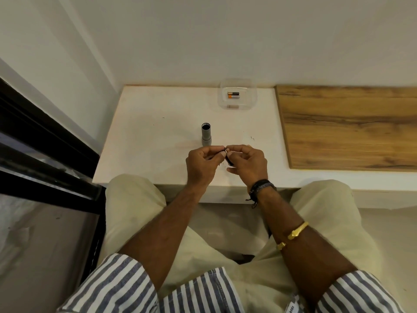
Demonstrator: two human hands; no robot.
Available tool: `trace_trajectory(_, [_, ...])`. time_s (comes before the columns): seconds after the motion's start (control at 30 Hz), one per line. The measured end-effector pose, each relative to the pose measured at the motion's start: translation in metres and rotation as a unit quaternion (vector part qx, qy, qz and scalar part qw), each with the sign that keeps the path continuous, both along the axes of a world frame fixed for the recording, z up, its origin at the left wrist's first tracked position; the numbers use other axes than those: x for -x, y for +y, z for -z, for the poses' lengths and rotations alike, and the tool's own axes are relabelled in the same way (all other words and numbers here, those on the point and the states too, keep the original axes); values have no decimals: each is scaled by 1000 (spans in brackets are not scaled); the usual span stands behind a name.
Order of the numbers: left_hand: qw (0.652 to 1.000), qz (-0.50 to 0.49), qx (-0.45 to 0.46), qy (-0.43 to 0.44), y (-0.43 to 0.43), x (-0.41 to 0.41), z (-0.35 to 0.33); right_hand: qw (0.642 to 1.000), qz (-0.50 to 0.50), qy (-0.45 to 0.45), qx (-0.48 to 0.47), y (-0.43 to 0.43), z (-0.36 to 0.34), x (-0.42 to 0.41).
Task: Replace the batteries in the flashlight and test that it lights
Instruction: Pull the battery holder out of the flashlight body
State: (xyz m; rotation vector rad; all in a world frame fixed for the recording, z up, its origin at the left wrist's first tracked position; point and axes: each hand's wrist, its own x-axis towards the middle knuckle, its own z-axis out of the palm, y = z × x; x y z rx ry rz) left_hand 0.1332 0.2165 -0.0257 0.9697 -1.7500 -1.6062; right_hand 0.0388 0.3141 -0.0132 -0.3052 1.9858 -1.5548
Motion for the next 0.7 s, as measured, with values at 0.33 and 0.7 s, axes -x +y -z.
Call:
trace_trajectory(0.33, [955,-1,-284,87,-6,2,0,995,81,44,22,0,6,33])
trace_trajectory(0.7, [868,-5,-470,161,-7,-1,-1,948,61,216,-223,11,29,70])
